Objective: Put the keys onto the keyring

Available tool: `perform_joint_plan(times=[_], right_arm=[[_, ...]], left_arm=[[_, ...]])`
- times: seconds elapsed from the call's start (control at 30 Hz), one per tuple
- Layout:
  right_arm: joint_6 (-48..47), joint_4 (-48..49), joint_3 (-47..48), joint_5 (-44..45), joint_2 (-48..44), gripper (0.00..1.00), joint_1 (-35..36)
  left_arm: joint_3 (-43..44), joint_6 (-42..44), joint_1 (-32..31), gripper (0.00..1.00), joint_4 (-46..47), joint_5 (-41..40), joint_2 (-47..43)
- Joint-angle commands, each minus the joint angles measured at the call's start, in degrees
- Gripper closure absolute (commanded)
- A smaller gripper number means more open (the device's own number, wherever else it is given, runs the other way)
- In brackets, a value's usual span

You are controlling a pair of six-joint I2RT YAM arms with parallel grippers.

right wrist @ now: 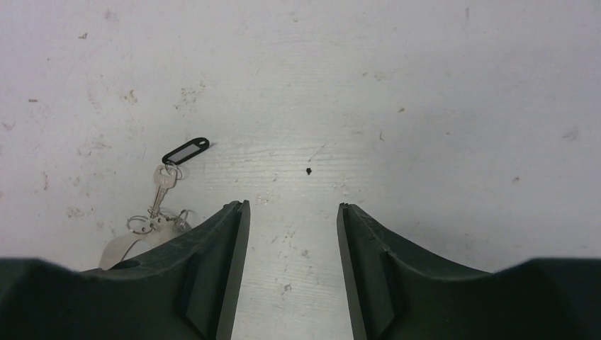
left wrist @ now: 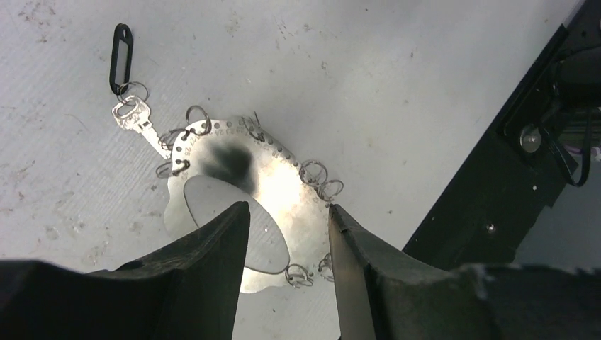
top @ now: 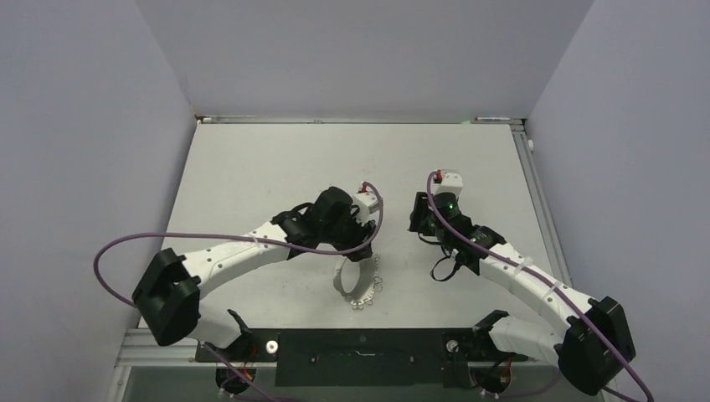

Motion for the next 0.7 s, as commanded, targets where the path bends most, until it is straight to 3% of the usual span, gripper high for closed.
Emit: perform_joint_plan(times=[0.0,0.27,0.67], right_arm=[[-0.9,-3.0,-0.2,4.2,-4.1,0.50,-1.4],[-1.5,-4.6,-1.0,4.1,-8.9,0.49,-2.7],[-2.3,-4.2,-1.4,1.8,-8.9,0.49,-3.0]], left_arm=[[8.8,0.1,-1.1,0.59,-3.9,-1.9,7.8],[15.6,-0.7,-2.5,0.64,-6.8,-3.2,20.3],[17.9,-1.8,-3.0,0.71,-3.6,-4.8,27.6]])
